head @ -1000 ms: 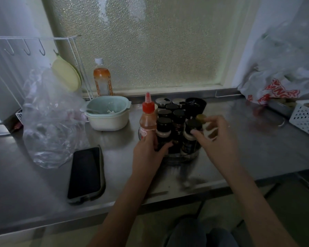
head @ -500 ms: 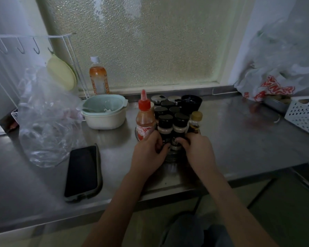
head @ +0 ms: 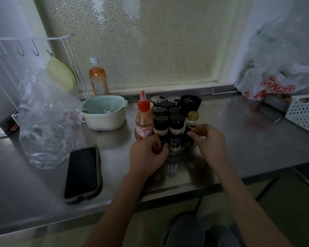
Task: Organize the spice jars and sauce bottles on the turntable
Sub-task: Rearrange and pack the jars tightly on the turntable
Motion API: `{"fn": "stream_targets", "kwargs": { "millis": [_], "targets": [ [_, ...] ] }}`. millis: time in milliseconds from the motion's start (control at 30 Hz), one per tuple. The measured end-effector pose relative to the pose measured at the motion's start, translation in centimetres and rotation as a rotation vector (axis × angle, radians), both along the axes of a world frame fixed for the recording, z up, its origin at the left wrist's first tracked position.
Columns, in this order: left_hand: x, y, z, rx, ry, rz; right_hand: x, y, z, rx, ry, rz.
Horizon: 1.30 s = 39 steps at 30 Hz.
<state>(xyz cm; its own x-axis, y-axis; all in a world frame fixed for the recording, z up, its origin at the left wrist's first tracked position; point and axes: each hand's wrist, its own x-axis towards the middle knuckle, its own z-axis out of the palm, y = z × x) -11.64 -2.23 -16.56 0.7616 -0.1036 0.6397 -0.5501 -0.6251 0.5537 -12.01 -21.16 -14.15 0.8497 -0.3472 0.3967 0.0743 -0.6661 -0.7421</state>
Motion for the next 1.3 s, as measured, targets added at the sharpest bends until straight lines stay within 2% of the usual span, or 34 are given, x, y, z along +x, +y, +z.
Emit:
{"fn": "stream_targets", "kwargs": {
  "millis": [133, 267, 400, 533, 633, 900, 1000, 1100, 1200, 1300],
  "targets": [
    [0.0, 0.2, 0.5, -0.096, -0.037, 0.082, 0.3, 0.9, -0.4, 0.010, -0.062, 0.005],
    [-0.2, 0.1, 0.6, -0.065, 0.007, 0.048, 0.3, 0.9, -0.4, 0.043, -0.086, 0.006],
    [-0.3, 0.5, 0.6, -0.070, 0.080, 0.014, -0.2, 0.1, -0.5, -0.086, -0.022, 0.069],
    [-0.3, 1.1, 0.6, -0.170, 0.041, 0.015, -2.2, 0.6, -1.0, -0.059, -0.149, 0.049],
    [0.0, 1.4, 0.6, -0.139, 0.008, 0.013, -3.1, 1.1, -1.8, -0.096, -0.211, 0.067],
    [0.2, 1.0, 0.3, -0.081, 0.049, 0.014, -2.9, 2.1, -2.0, -0.090, -0.119, 0.086],
    [0.4, 1.0, 0.2, 0.003, 0.024, -0.012, -3.2, 2.9, 0.0, -0.071, -0.233, 0.061],
    [0.4, 0.8, 0.1, 0.010, 0.010, 0.001, -2.1, 3.5, 3.9, -0.186, -0.304, 0.108],
    [0.6, 0.6, 0.0, 0.010, 0.036, 0.014, 0.3, 4.3, 7.5, -0.317, -0.240, 0.236],
    [0.7, 0.6, -0.1, 0.013, 0.045, 0.005, 3.2, 5.4, 10.2, -0.506, 0.042, 0.321]
  ]
}}
